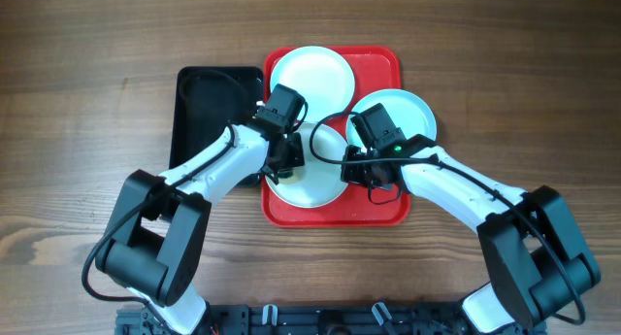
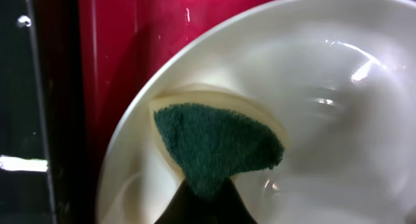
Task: Clean dirty plates on tray and stack at the side
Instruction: 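Move the sponge with the left gripper onto the white plate, then scrub the white plate surface with the sponge in the left gripper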
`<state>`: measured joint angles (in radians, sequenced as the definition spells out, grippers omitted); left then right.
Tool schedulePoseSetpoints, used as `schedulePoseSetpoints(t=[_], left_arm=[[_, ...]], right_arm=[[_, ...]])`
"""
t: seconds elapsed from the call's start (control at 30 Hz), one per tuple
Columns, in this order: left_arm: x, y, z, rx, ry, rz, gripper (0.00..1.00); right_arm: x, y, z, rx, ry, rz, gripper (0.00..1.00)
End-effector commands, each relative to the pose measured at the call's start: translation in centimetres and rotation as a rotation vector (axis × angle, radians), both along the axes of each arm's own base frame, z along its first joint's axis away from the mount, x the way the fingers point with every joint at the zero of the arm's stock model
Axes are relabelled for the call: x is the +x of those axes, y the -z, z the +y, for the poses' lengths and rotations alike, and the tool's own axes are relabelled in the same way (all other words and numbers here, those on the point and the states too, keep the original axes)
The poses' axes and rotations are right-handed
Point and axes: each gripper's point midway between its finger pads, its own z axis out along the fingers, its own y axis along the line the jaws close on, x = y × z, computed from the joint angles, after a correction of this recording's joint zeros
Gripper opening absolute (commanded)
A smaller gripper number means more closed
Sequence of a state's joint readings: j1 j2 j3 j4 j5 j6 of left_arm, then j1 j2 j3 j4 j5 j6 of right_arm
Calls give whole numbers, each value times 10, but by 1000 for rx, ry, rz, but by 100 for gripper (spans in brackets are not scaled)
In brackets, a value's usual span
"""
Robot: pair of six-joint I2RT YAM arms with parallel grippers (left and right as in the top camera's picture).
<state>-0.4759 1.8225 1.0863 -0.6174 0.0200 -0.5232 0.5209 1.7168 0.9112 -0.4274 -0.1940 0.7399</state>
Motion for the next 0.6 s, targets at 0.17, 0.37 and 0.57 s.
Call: schedulePoseSetpoints(t=[0.17,0.37,0.57], left_arm=[[-30,29,4,-20,-5,94,4],[-36,39,4,-19,-12,107,4],[-37,41,4,-19,-36,115,4]], right_arm=[[-4,5,0,-9,-13,15,4],[-6,5,3,3,-17,22,4],[-7,5,3,3,-20,22,4]])
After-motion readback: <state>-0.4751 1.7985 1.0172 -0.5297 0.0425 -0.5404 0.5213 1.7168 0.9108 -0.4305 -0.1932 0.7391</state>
